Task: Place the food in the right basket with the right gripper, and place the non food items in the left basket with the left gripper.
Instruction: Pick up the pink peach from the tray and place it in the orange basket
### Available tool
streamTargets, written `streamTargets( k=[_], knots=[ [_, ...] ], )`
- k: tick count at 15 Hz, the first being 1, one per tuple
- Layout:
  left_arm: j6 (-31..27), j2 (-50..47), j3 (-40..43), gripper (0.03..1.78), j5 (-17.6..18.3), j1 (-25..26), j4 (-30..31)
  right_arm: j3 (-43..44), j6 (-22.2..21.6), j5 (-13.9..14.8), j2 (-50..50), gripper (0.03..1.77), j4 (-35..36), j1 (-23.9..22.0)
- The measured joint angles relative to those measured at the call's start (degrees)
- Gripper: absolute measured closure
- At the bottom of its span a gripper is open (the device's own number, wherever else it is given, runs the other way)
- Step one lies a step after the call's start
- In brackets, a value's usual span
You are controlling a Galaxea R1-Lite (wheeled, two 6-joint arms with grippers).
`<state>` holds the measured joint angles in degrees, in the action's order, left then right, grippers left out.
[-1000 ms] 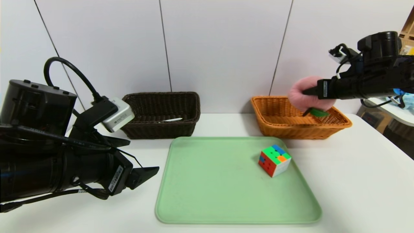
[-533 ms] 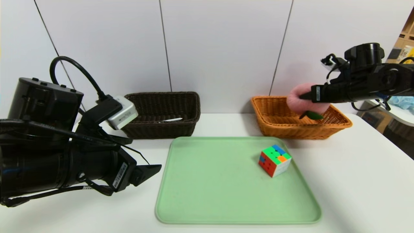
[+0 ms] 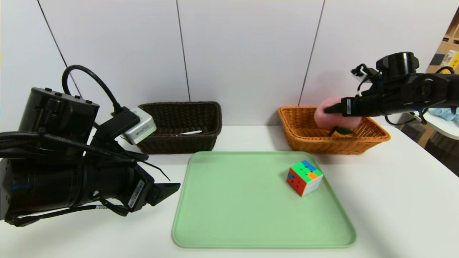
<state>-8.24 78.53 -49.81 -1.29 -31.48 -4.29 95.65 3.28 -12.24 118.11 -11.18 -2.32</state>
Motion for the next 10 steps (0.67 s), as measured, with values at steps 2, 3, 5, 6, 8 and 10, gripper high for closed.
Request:
streamTargets(
  k=[2,3,5,6,8,10],
  knots=[
    [-0.07,0.05,-0.18,0.12,0.0,0.02,0.0,0.0,0.1,-0.16,-0.2,0.34,-1.83,0.04],
    [-0.05,0.07,-0.22,0.12,0.0,0.02,0.0,0.13,0.1,-0.21,-0.28,0.31,-3.06,0.06],
    [-0.05,0.1,-0.27,0.12,0.0,0.02,0.0,0.4,0.22,-0.21,-0.54,0.26,-3.8,0.04],
    [-0.02,0.1,-0.27,0.12,0.0,0.02,0.0,0.44,0.22,-0.22,-0.67,0.24,-4.23,0.12],
    [0.01,0.1,-0.29,0.12,0.0,0.02,0.0,0.52,0.22,-0.24,-0.87,0.2,-4.55,0.32],
    [0.17,0.1,-0.29,0.12,-0.02,0.02,0.39,0.55,0.2,-0.32,-1.38,0.18,-4.64,0.39]
  ],
)
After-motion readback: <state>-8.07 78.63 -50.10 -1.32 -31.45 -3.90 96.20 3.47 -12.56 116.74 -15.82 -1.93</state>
